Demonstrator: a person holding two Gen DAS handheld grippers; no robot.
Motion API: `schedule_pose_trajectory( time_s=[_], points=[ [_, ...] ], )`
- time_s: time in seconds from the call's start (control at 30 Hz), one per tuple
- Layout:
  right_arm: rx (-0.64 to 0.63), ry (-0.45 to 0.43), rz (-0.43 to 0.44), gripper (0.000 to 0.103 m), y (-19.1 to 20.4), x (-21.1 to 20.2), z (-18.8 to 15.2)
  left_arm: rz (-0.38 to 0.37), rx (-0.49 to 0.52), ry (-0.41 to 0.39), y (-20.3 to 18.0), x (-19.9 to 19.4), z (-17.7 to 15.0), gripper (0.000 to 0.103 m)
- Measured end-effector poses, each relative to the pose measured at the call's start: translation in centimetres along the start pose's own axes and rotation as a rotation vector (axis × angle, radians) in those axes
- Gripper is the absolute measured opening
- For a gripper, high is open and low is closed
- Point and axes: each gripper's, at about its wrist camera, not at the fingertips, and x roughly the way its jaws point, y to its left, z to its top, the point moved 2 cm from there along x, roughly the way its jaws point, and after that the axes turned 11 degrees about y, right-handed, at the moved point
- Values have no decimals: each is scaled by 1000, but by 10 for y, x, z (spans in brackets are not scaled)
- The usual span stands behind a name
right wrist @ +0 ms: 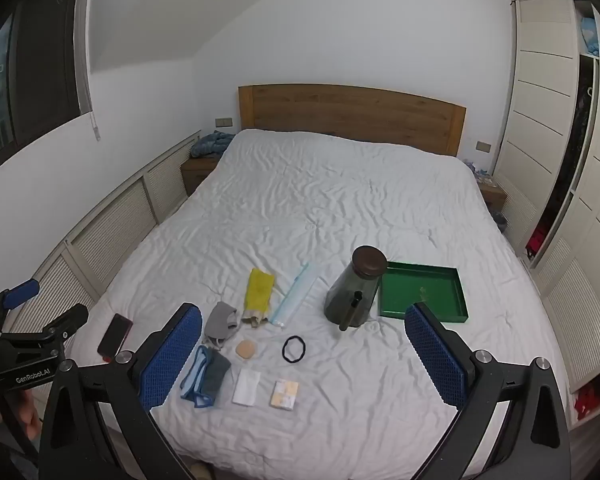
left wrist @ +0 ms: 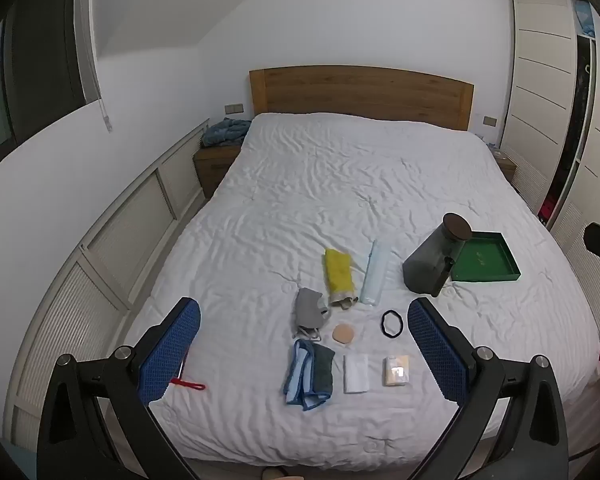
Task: Organize soft objects
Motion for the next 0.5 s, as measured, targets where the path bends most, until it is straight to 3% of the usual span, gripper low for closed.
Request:
schedule_pose_trajectory(
  time_s=[0.5],
  points=[
    [0,-2,-3,103,0,-2,0,-5,1,0,2,1,-1,102]
  ],
)
